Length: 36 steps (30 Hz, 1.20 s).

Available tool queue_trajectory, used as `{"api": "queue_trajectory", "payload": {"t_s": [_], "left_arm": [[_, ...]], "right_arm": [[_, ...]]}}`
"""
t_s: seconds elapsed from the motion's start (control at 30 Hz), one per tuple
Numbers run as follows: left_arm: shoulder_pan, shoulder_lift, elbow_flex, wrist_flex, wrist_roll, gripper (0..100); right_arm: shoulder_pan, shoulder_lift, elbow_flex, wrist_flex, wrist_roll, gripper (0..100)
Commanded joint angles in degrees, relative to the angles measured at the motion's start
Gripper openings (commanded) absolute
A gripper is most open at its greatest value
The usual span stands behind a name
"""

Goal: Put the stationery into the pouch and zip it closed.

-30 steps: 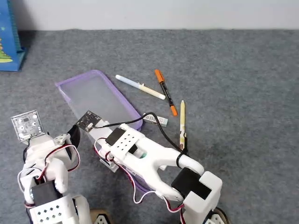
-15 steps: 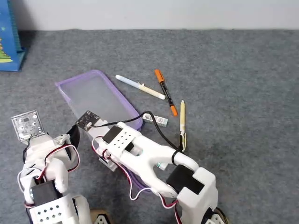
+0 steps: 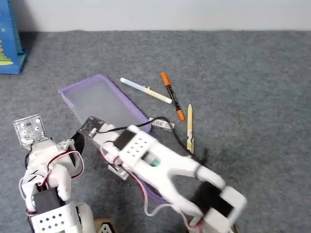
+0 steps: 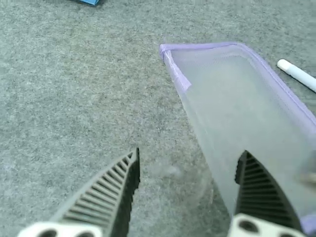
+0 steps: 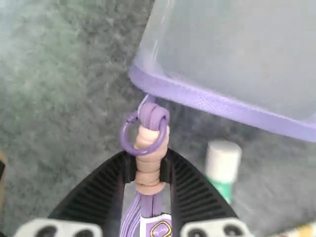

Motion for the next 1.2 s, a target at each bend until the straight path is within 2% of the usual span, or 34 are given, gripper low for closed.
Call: {"api": "queue_trajectory", "payload": {"t_s": [0.0, 0.23, 0.47, 0.77, 1.0, 1.17], "left_arm": [[0.3, -0.7, -3.4, 0.4, -2.0, 30], [5.8, -0.7, -5.9, 6.6, -3.3, 31], [13.2, -0.7, -8.6, 11.3, -4.5, 31], [23.6, -0.7, -12.4, 13.6, -4.5, 31], [28.0, -0.7, -17.2, 17.9, -4.5, 31], [30.4, -0.7, -17.4, 18.1, -4.5, 31]], "right_arm": [[1.9, -15.9, 3.8, 0.3, 1.8, 0.9], [8.1, -39.6, 15.2, -5.8, 3.3, 0.8], [8.7, -52.9, 22.9, -10.3, 3.0, 0.8], [8.6, -54.7, 24.9, -12.4, 2.8, 0.8], [8.7, -54.6, 26.8, -15.9, 2.8, 0.8], [8.6, -54.6, 27.6, -16.8, 1.8, 0.8]]}}
